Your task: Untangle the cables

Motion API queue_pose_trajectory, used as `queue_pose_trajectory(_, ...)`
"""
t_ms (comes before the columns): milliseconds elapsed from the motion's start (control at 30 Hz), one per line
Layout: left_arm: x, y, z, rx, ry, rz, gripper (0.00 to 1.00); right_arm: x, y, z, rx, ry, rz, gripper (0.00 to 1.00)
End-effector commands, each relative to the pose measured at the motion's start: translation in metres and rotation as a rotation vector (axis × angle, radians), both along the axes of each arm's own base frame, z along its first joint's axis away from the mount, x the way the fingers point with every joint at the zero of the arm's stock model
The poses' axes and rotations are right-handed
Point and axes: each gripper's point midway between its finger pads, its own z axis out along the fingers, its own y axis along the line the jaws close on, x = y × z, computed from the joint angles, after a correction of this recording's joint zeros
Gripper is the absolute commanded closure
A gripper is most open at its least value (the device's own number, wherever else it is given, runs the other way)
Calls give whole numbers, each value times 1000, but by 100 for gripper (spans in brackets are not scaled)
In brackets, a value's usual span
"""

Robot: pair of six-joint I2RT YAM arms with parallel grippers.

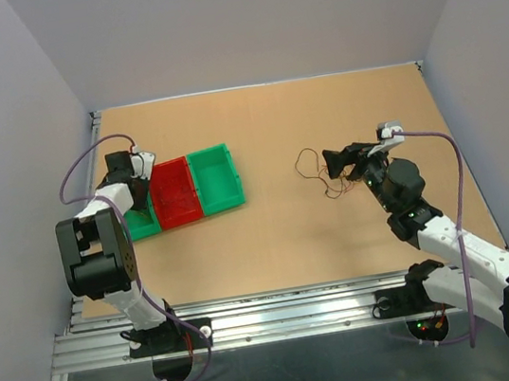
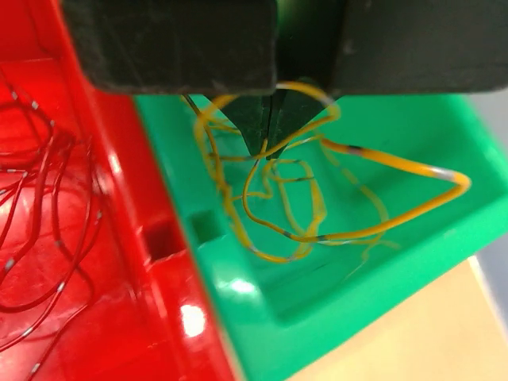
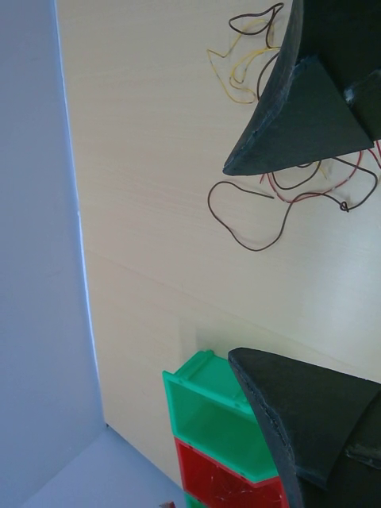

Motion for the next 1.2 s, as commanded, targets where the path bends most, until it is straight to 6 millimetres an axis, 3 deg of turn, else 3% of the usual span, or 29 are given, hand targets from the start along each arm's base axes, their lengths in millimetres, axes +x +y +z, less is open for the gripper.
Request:
queue_pose_trajectory(0,7,-3,-5,-59,13,-4,100,-2,-6,-5,-18,-8,-19,6)
queue_pose_trajectory(100,6,-2,-17,-86,36,-3,100,-2,-6,-6,-20,-4,-17,6)
queue_pose_trajectory(233,10,13,-16,-89,17,53,99,-2,-5,-5,-17,-4,-16,6)
queue_pose_trajectory(333,13,16,6,-104,-50,61,88,-1,-4,-5,-14,-1,-12,6)
queue_pose_trajectory(467,14,11,49,-115,-155,36,70,-1,-4,-6,-12,1,-12,6)
queue_pose_trajectory(567,9,7,72,-122,-203,22,63,-1,-2,-6,-11,1,-8,6)
queue_pose_trajectory(833,-6,3,98,-112,-238,5,50,-1,-2,-5,-6,1,-3,6)
queue_pose_trajectory(967,-2,-9,115,-154,-283,-55,38,-1,-1,-5,-4,0,2,6)
queue_pose_trajectory(1167,16,-17,120,-178,-299,-93,35,-2,-1,-5,-6,-1,3,6)
